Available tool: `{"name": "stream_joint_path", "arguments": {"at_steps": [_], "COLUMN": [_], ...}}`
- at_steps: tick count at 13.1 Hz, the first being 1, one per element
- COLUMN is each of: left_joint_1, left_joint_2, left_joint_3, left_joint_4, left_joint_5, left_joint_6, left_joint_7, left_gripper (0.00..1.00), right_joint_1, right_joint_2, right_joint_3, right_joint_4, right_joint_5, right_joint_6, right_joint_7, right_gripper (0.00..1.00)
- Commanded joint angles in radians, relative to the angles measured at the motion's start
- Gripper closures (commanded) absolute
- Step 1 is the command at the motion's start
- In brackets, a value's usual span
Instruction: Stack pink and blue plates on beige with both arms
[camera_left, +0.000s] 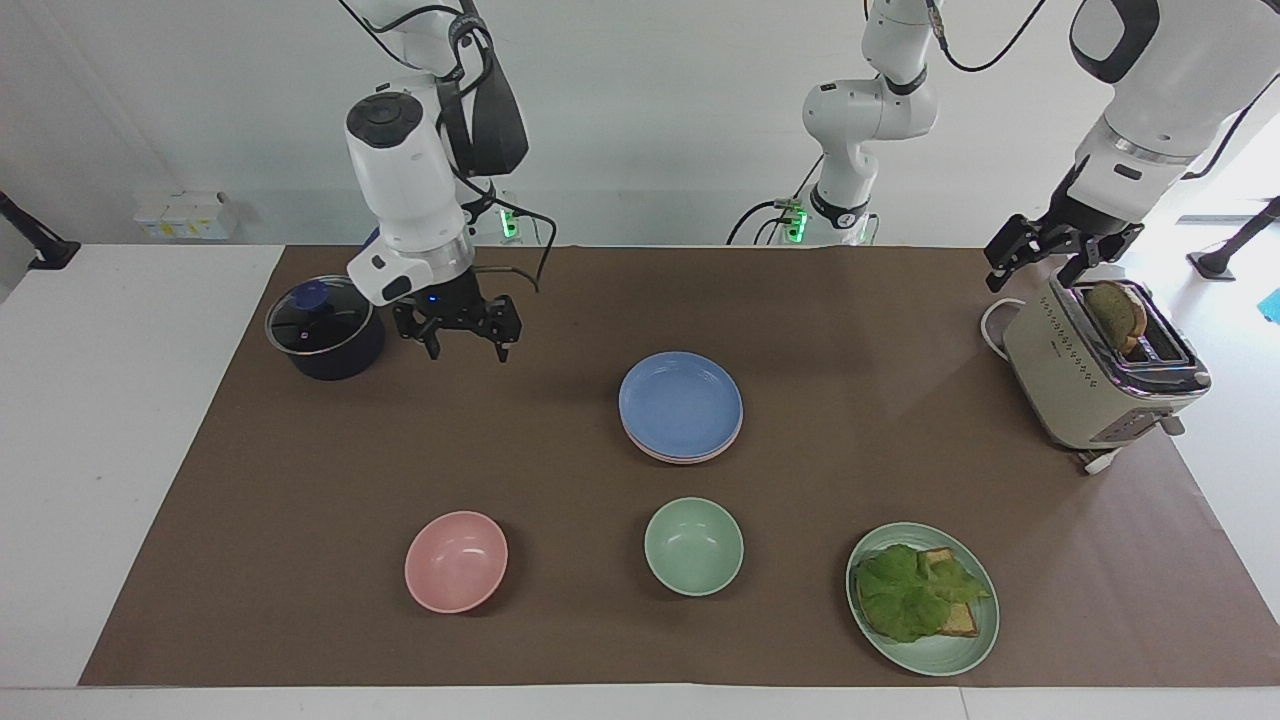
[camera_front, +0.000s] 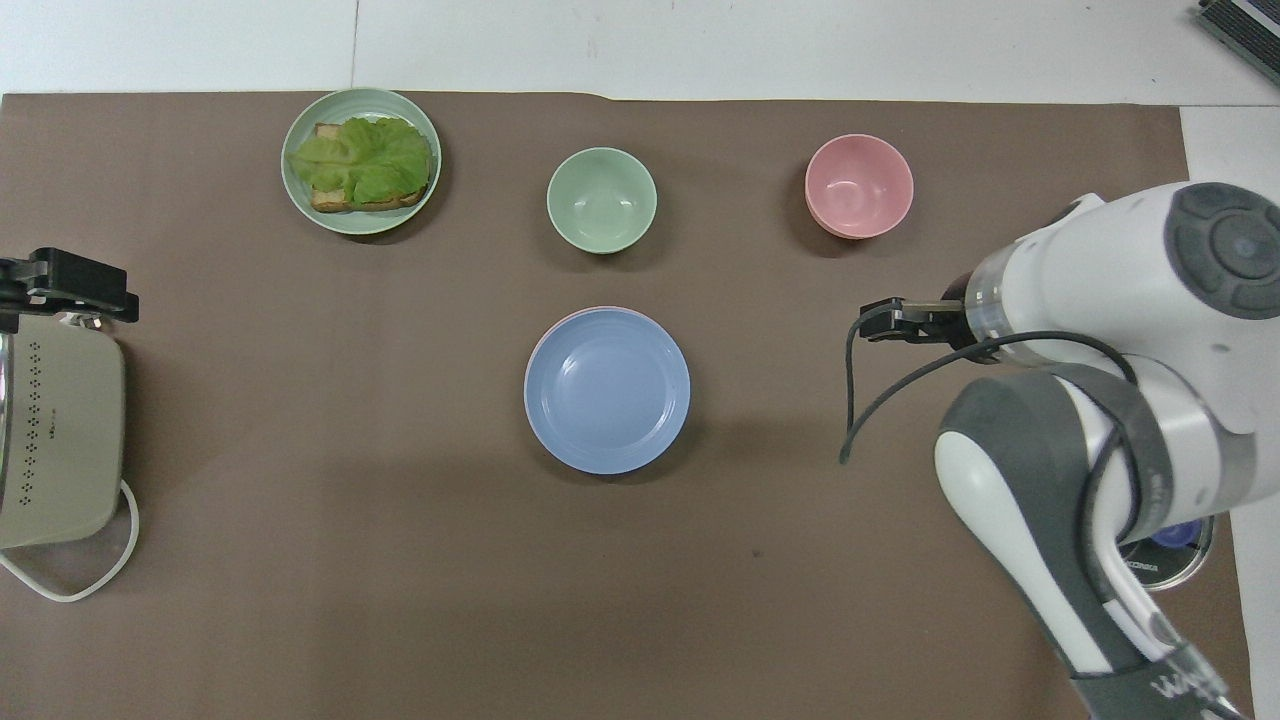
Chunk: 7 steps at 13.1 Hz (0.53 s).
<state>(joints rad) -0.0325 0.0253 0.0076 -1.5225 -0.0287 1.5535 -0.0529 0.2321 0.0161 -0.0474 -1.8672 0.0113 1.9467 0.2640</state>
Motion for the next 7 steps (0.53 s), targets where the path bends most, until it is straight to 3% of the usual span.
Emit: {"name": "stream_joint_path", "arguments": {"at_steps": [1, 7], "left_joint_1": [0.003, 0.003], "left_joint_2": [-0.004, -0.004], "left_joint_3": [-0.003, -0.003], "left_joint_4": [0.001, 0.001], "left_joint_5": [0.015, 0.015], "left_joint_6": [-0.013, -0.013], "left_joint_7": [0.005, 0.007], "left_gripper": [0.0, 0.0], "right_joint_1": [-0.065, -0.23], "right_joint_2": [-0.059, -0.094], "right_joint_3": [0.011, 0.011], "right_joint_4": [0.003, -0.003], "right_joint_5": [-0.014, -0.014], "right_joint_6": [-0.101, -0.233], "right_joint_7": [-0.074, -0.262], "right_gripper": [0.0, 0.0]}}
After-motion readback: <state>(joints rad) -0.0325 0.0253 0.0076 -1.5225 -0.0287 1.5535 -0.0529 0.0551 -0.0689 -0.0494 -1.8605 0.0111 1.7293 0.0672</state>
